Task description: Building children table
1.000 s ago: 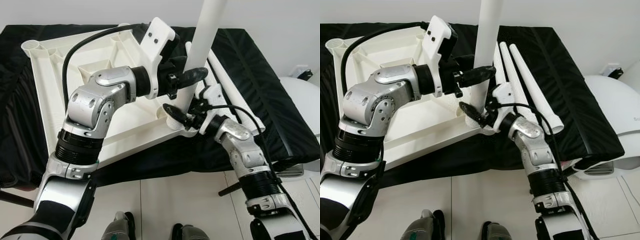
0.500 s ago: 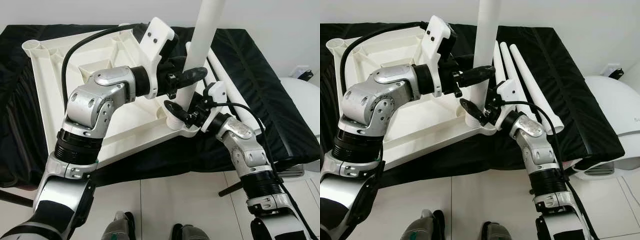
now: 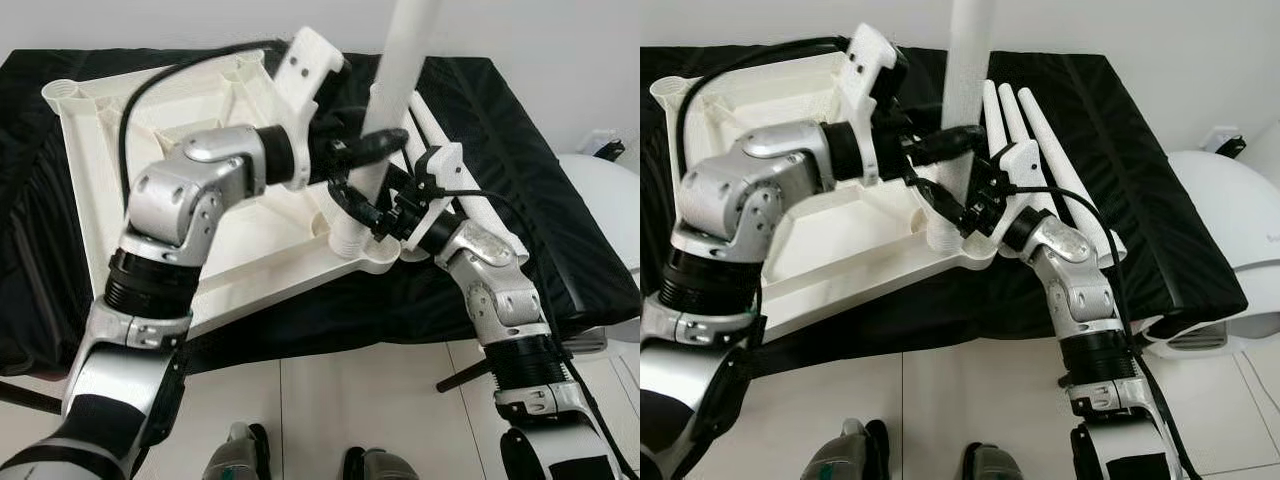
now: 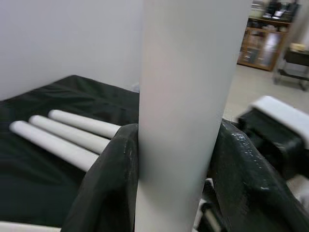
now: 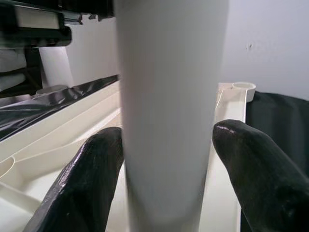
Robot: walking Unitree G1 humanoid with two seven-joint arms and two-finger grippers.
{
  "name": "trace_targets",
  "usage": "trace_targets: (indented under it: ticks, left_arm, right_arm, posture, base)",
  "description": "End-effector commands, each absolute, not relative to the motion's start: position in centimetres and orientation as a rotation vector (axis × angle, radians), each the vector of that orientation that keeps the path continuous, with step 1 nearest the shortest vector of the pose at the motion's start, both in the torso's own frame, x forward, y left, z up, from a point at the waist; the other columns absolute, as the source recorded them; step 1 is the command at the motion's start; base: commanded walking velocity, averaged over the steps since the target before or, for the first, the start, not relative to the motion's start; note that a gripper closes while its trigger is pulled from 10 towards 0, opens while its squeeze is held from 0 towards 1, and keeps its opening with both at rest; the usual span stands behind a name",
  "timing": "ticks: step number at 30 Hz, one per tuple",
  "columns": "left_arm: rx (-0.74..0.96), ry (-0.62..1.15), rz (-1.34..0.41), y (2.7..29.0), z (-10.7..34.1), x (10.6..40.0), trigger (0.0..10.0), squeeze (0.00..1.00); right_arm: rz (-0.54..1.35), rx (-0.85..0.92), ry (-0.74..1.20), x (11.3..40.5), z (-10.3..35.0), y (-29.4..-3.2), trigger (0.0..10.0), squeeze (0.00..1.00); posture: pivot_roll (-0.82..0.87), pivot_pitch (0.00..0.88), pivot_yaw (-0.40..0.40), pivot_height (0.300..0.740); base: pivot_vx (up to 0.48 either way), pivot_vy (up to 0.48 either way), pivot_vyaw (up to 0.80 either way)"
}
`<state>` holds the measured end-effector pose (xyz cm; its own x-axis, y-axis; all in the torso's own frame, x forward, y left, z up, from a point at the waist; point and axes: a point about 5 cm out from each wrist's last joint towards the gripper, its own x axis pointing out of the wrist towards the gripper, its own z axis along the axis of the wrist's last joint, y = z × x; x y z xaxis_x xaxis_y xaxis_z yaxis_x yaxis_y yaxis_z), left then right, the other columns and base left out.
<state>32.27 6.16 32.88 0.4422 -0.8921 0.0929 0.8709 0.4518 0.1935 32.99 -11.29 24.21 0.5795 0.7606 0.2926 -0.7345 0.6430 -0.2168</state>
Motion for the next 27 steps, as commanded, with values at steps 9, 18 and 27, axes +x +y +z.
trace_targets:
  ticks: [9, 18, 27]
  left_arm:
    - [0.123, -0.272, -1.075, 7.0, 35.4, 32.2, 10.0, 0.00]
    - [0.111, -0.285, -0.995, 5.6, 35.5, 32.2, 10.0, 0.00]
    - [0.225, -0.299, -0.773, 4.9, 35.5, 33.5, 10.0, 0.00]
  right_arm:
    - [0.859, -0.077, -0.374, 33.4, 24.6, -11.2, 10.0, 0.00]
    - [0.748, -0.046, -0.417, 34.0, 25.2, -10.3, 10.0, 0.00]
    - [0.619, -0.003, -0.442, 34.2, 26.1, -9.0, 10.0, 0.00]
  posture:
    - [0.02, 0.163, -0.046, 0.740]
    - [0.03, 0.167, -0.050, 0.740]
    - [0.03, 0.172, -0.050, 0.740]
  base:
    - [0.000, 0.000, 0.00]
    - [0.000, 0.000, 0.00]
    - [0.000, 0.000, 0.00]
